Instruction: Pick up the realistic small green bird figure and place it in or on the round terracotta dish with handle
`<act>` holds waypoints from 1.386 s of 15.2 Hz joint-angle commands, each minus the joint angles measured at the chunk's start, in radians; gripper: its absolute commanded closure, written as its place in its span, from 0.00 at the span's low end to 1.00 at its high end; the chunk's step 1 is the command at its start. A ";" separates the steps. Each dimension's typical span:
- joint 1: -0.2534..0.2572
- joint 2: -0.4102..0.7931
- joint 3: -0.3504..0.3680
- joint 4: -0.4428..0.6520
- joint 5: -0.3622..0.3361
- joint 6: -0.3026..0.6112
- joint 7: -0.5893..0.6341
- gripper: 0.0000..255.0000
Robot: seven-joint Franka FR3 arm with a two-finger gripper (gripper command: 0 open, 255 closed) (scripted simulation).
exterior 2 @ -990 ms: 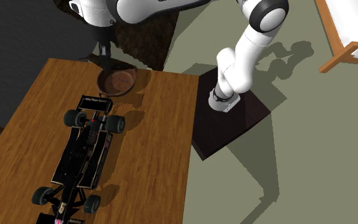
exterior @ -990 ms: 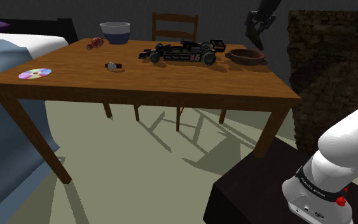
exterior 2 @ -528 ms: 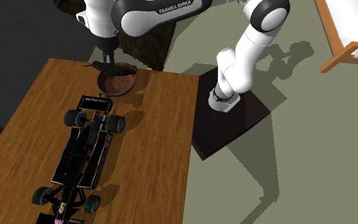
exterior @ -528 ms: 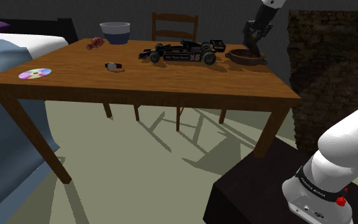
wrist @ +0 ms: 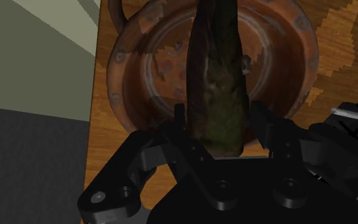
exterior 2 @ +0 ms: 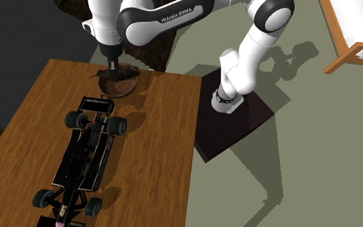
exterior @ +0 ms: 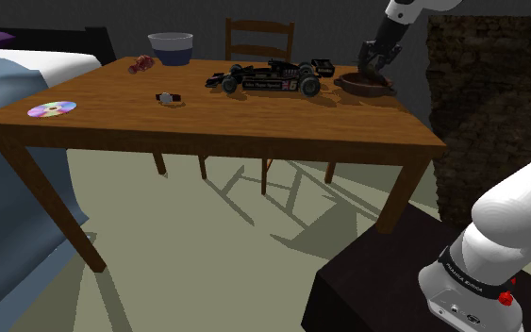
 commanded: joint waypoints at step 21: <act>-0.005 -0.030 -0.004 0.091 -0.009 -0.120 0.006 0.00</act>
